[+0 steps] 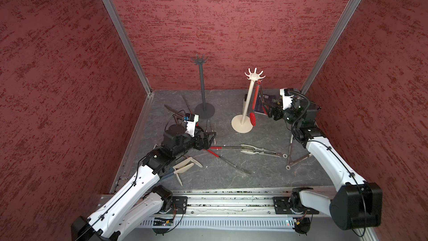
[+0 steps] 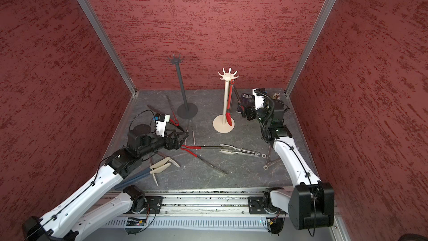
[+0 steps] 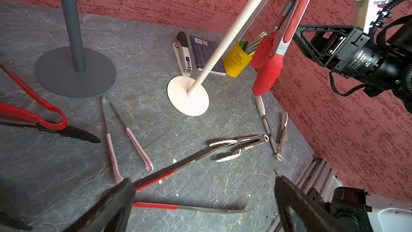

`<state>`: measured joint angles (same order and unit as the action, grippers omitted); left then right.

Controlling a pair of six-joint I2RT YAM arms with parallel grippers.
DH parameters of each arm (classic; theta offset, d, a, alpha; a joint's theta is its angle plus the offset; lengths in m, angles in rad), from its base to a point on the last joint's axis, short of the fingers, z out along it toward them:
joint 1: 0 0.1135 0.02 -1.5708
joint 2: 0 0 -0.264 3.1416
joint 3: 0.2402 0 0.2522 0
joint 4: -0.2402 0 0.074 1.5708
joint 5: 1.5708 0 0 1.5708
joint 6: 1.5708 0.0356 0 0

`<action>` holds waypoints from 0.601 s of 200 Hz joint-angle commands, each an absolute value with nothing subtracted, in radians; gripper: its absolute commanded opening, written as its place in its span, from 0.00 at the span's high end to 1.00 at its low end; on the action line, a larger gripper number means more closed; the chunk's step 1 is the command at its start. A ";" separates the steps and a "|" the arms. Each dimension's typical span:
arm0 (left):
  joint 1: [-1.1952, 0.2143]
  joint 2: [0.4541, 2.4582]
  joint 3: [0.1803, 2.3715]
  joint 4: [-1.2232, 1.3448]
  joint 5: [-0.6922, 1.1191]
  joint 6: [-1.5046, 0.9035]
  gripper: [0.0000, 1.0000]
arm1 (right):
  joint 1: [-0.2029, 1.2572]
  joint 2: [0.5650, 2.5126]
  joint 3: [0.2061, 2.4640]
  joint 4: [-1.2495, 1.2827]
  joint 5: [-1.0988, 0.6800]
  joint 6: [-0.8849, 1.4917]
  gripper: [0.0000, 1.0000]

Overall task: Hang food tongs on kitchen utensil racks
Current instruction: Hang the food tongs on the rack.

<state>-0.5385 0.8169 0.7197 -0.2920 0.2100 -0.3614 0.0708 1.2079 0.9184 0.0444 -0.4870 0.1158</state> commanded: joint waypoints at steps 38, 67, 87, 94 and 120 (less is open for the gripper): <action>-0.526 0.810 0.756 -0.296 0.226 -0.352 0.00 | 0.073 1.144 0.918 -0.204 -0.339 0.289 0.23; -0.523 0.814 0.759 -0.294 0.231 -0.354 0.00 | 0.071 1.113 0.886 -0.313 -0.285 0.344 0.23; -0.523 0.816 0.759 -0.293 0.231 -0.356 0.00 | 0.072 1.093 0.861 -0.373 -0.251 0.380 0.23; -0.523 0.815 0.759 -0.293 0.232 -0.356 0.00 | 0.072 1.089 0.852 -0.393 -0.248 0.395 0.23; -0.520 0.815 0.758 -0.296 0.233 -0.356 0.00 | 0.072 1.070 0.813 -0.452 -0.251 0.479 0.23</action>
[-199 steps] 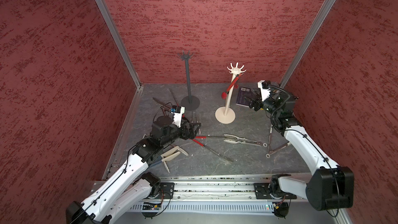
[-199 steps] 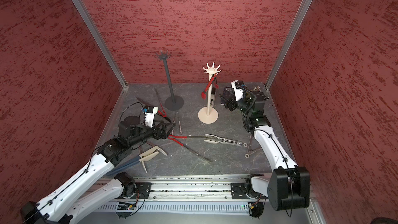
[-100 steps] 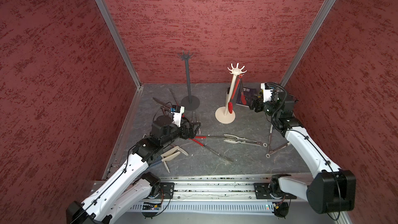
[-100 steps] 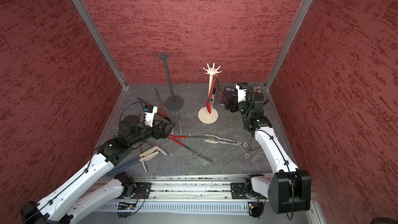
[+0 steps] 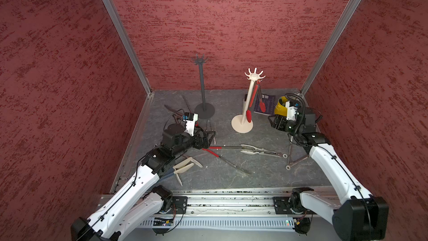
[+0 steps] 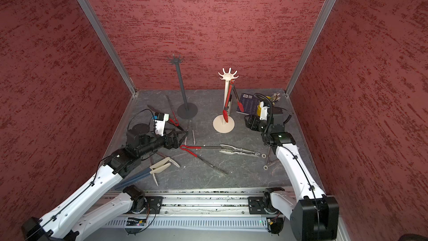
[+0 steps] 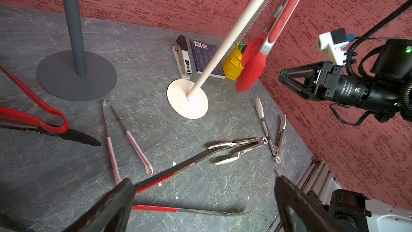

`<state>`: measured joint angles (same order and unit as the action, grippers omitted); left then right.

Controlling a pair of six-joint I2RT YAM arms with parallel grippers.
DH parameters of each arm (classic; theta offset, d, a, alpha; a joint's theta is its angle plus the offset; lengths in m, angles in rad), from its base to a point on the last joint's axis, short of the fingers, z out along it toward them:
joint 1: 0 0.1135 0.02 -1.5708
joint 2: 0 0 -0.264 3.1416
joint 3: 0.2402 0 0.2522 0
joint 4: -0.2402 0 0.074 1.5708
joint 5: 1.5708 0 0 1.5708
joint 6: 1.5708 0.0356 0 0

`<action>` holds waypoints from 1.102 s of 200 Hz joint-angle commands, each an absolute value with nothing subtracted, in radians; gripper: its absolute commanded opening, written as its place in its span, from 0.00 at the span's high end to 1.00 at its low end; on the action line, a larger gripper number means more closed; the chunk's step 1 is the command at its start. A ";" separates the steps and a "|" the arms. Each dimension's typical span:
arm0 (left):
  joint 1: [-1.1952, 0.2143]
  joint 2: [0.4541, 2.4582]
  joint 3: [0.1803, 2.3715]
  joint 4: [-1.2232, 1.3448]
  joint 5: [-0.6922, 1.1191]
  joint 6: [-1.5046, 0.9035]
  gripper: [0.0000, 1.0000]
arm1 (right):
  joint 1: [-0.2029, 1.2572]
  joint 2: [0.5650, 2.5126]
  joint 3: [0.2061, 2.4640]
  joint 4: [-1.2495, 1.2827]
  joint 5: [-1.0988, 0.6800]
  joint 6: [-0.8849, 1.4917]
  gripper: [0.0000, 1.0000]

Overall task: Hang food tongs on kitchen utensil racks
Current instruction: Hang the food tongs on the rack, then adjust the food tongs at the center of the board.

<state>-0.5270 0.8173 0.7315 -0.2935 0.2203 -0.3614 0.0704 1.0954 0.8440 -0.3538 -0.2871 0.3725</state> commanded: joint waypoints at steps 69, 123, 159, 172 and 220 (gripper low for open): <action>-0.514 0.810 0.745 -0.299 0.239 -0.357 0.00 | 0.071 1.018 0.731 -0.654 -0.138 0.664 0.23; -0.508 0.794 0.724 -0.288 0.249 -0.370 0.00 | 0.026 1.014 0.685 -0.686 0.015 0.728 0.21; -0.498 0.787 0.722 -0.297 0.263 -0.368 0.00 | -0.022 1.090 0.689 -0.660 0.103 0.708 0.22; -0.495 0.782 0.721 -0.298 0.264 -0.368 0.00 | -0.048 1.118 0.690 -0.637 0.108 0.691 0.23; -0.484 0.760 0.713 -0.312 0.265 -0.368 0.00 | -0.141 1.226 0.671 -0.537 0.104 0.648 0.37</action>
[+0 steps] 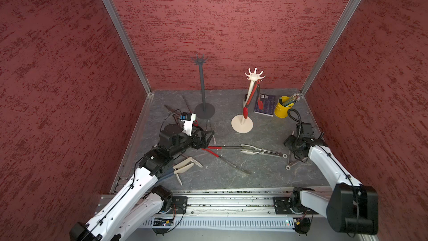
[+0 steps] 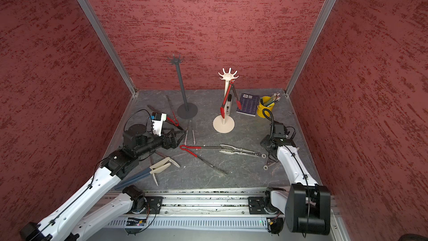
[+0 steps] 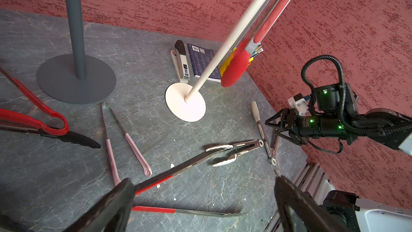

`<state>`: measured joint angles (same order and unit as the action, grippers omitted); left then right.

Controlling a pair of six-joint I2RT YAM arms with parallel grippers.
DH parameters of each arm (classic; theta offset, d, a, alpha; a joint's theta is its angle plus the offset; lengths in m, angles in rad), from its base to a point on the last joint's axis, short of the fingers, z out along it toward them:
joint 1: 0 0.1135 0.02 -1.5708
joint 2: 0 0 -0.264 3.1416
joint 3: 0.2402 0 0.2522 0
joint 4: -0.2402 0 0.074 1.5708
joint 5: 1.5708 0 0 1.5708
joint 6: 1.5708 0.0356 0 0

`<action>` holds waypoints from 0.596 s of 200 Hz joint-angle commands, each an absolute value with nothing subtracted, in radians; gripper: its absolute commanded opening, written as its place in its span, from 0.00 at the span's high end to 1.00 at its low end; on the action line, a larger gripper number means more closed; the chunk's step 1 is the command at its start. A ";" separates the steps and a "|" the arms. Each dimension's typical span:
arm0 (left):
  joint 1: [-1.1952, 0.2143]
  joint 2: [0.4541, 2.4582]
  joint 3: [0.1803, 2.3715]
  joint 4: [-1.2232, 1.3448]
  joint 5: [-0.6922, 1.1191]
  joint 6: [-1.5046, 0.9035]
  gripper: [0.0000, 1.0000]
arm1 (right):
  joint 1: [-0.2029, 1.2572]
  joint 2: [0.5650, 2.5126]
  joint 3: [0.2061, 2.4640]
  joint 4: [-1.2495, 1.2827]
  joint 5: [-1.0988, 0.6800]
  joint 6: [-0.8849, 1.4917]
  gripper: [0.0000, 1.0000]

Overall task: Hang food tongs on kitchen utensil racks
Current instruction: Adjust the food tongs at the center of the board.

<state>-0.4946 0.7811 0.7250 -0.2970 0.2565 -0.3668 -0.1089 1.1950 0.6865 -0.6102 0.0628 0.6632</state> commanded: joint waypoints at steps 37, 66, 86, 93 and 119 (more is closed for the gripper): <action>-0.473 0.739 0.704 -0.321 0.267 -0.368 0.00 | -0.162 1.306 0.671 -0.469 0.083 0.633 0.55; -0.471 0.738 0.710 -0.331 0.269 -0.366 0.00 | -0.168 1.351 0.660 -0.424 0.063 0.634 0.62; -0.468 0.732 0.710 -0.336 0.267 -0.364 0.00 | -0.170 1.369 0.654 -0.397 0.066 0.628 0.65; -0.468 0.731 0.709 -0.337 0.267 -0.364 0.00 | -0.172 1.377 0.655 -0.391 0.066 0.627 0.65; -0.466 0.728 0.709 -0.343 0.267 -0.364 0.00 | -0.180 1.409 0.649 -0.371 0.064 0.624 0.69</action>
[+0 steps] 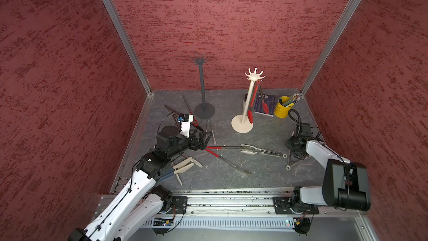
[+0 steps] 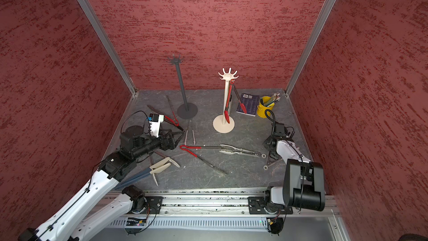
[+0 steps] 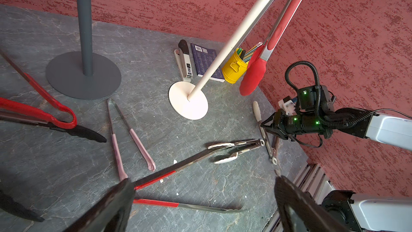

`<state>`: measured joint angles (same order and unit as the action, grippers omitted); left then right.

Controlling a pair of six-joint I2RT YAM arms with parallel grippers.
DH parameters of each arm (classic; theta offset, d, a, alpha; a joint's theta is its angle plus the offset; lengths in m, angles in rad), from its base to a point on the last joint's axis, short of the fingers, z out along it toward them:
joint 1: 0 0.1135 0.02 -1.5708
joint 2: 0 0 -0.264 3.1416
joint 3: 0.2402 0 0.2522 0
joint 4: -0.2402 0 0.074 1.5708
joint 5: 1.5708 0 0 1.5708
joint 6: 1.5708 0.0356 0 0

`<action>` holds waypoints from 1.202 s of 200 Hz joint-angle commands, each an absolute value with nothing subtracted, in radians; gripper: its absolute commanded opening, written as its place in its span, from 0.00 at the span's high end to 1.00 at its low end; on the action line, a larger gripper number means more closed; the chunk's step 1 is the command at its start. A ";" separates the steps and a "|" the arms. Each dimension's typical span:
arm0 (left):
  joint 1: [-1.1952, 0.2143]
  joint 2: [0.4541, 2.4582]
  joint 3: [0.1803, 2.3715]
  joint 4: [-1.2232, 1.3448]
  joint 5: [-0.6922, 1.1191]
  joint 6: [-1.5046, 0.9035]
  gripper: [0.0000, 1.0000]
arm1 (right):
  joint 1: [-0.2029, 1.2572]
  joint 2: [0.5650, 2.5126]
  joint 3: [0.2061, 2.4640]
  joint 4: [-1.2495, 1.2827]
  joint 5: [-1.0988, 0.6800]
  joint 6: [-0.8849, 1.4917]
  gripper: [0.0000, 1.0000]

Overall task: Hang food tongs on kitchen utensil racks
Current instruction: Adjust the food tongs at the center of the board.

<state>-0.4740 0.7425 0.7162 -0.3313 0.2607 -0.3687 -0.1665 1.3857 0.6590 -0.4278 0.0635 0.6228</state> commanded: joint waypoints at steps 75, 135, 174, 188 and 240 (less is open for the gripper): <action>-0.460 0.724 0.710 -0.343 0.272 -0.359 0.00 | -0.211 1.431 0.676 -0.376 0.050 0.629 0.85; -0.458 0.724 0.712 -0.346 0.277 -0.356 0.00 | -0.238 1.430 0.755 -0.422 -0.013 0.669 0.92; -0.457 0.715 0.707 -0.351 0.277 -0.359 0.00 | -0.243 1.428 0.813 -0.459 -0.069 0.681 0.97; -0.457 0.711 0.701 -0.347 0.275 -0.363 0.00 | -0.243 1.424 0.819 -0.467 -0.094 0.680 0.98; -0.455 0.714 0.699 -0.338 0.280 -0.364 0.00 | -0.298 1.408 0.809 -0.405 -0.201 0.786 0.99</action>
